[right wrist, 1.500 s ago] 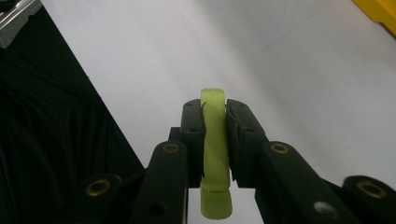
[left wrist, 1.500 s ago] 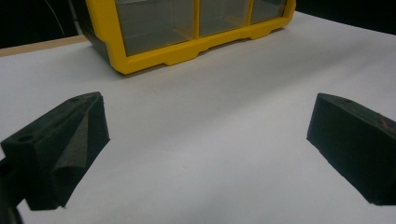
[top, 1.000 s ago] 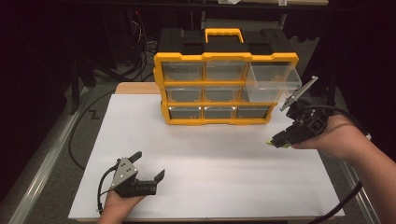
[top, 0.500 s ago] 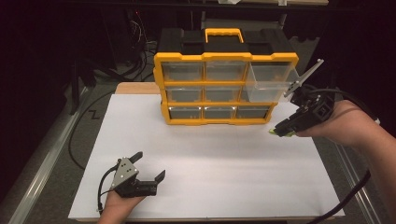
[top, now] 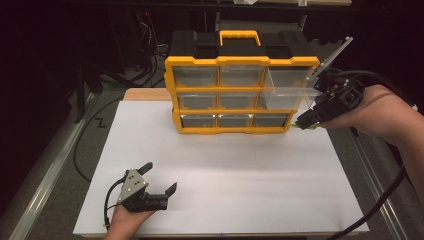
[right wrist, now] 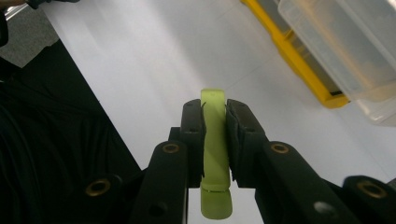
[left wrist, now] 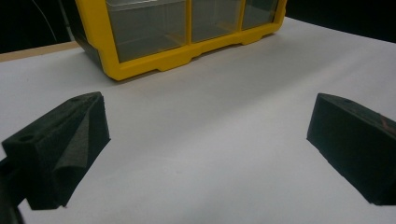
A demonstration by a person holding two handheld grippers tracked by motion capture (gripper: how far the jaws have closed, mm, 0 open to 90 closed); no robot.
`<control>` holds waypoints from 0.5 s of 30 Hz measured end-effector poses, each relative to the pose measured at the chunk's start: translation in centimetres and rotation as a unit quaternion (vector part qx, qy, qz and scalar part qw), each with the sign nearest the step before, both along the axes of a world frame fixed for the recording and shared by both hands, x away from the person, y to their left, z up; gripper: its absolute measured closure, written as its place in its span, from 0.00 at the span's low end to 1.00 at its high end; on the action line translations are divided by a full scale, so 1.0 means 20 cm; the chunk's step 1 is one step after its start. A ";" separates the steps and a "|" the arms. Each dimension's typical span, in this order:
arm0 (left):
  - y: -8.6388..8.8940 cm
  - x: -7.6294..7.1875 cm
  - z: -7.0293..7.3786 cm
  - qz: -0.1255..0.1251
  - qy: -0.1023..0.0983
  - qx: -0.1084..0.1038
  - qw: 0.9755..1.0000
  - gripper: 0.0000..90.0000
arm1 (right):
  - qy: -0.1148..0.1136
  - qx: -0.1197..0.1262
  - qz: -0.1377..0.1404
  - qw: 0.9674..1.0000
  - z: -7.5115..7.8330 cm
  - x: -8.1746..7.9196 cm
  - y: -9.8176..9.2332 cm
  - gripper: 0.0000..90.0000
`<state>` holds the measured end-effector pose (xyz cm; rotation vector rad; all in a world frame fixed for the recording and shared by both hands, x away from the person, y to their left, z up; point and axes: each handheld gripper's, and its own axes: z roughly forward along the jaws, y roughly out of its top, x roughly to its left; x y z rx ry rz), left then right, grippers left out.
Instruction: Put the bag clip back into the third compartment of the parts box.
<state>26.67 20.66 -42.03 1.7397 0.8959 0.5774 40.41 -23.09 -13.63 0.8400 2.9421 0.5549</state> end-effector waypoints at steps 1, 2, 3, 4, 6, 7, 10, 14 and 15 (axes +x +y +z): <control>0.00 0.00 0.00 0.000 0.000 0.000 1.000 0.01 | -0.003 -0.001 0.000 1.000 0.02 0.00 0.00 0.88; 0.00 0.00 0.00 0.000 0.000 0.000 1.000 0.01 | -0.006 -0.002 -0.001 1.000 0.03 0.01 0.00 0.88; 0.00 0.00 0.00 0.000 0.002 0.001 1.000 0.01 | -0.008 -0.003 -0.001 1.000 0.04 0.01 0.01 0.88; 0.00 0.00 0.00 0.000 0.002 0.002 1.000 0.01 | -0.010 -0.003 -0.001 1.000 0.06 0.02 0.01 0.88; 0.00 0.00 0.00 0.001 0.003 0.001 1.000 0.01 | -0.014 0.000 0.000 1.000 0.08 0.03 0.01 0.88; 0.00 0.00 0.00 0.003 0.003 0.000 1.000 0.01 | -0.015 -0.001 -0.001 1.000 0.09 0.03 0.02 0.88; 0.01 0.00 0.00 0.001 0.002 0.000 1.000 0.01 | -0.018 -0.004 -0.005 1.000 0.12 0.05 0.02 0.88; 0.00 0.00 -0.01 0.002 0.003 0.009 1.000 0.01 | -0.023 -0.004 -0.007 1.000 0.15 0.09 0.02 0.88; 0.00 -0.01 -0.01 0.002 0.003 0.009 1.000 0.01 | -0.024 -0.004 -0.009 1.000 0.16 0.10 0.03 0.88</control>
